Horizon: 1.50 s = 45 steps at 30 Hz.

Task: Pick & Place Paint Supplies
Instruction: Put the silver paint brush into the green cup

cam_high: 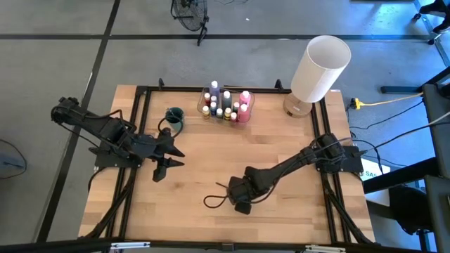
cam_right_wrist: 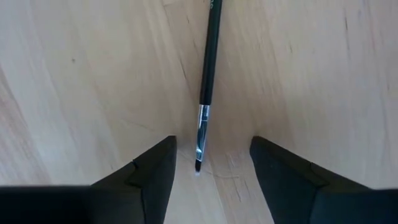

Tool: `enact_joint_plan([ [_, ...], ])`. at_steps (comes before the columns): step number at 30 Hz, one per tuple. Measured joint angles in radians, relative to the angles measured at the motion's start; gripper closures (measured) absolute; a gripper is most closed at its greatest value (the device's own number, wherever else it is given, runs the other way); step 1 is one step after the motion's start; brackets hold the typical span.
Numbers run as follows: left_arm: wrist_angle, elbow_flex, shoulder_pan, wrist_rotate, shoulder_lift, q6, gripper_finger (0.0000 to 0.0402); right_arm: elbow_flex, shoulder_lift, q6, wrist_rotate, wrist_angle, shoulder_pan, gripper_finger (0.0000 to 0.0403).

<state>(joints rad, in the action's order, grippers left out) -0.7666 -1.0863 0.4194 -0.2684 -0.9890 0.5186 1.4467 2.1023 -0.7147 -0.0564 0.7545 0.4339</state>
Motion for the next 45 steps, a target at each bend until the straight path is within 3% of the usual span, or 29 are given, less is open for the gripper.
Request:
enact_joint_plan([
  [7,0.0,0.0,0.0,0.0,0.0,0.001,0.0258,0.001,0.016,-0.003,0.039,0.008,0.003,0.0233],
  [38,-0.001,0.0,0.0,0.0,0.0,0.003,0.0258,0.003,0.017,-0.074,0.068,0.018,0.047,0.0235],
  [45,-0.001,0.0,0.0,0.0,0.0,0.003,0.0258,0.003,0.017,-0.074,0.068,0.023,0.041,0.0251],
])
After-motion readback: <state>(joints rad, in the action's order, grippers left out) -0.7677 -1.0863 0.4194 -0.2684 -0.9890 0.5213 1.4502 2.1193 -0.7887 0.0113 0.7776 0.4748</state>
